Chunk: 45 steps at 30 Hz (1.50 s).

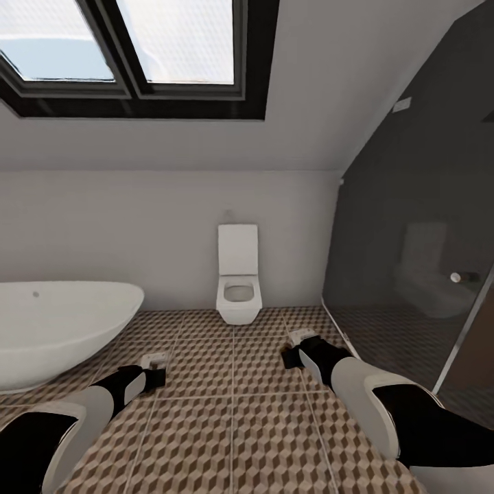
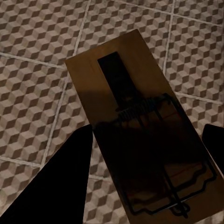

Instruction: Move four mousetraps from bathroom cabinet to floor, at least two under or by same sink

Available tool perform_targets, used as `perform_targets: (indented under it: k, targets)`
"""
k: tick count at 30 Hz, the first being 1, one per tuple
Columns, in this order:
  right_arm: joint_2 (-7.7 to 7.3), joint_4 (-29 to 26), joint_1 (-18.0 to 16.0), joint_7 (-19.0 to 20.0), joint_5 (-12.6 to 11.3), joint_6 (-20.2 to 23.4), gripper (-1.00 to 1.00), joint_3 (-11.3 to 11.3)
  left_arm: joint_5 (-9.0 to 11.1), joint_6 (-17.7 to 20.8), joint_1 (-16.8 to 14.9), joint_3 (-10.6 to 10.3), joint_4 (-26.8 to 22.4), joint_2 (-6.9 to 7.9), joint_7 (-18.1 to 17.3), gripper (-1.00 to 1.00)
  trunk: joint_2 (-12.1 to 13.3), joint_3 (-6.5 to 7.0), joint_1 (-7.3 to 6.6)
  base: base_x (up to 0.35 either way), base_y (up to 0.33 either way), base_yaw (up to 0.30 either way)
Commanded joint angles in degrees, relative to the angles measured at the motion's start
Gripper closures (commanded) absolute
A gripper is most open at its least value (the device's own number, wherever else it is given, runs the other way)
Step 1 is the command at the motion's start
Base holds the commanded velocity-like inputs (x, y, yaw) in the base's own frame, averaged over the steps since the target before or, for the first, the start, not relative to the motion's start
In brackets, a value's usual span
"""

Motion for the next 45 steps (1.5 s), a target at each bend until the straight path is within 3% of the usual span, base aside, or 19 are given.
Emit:
perform_targets:
  k: [1, 45]
  targets:
    - [-0.02, -0.12, -0.02, 0.31, 0.51, 0.38, 1.0, 0.28, 0.38, 0.28, -0.03, -0.49, -0.06, 0.01, -0.06, 1.0, -0.03, -0.07, 0.03, 0.323, 0.0, 0.0]
    - [-0.23, -0.12, -0.02, 0.13, 0.6, -1.62, 1.0, 0.28, 0.38, 0.2, -0.03, -0.05, -0.06, 0.2, -0.07, 1.0, -0.03, -0.07, 0.03, 0.323, 0.0, 0.0]
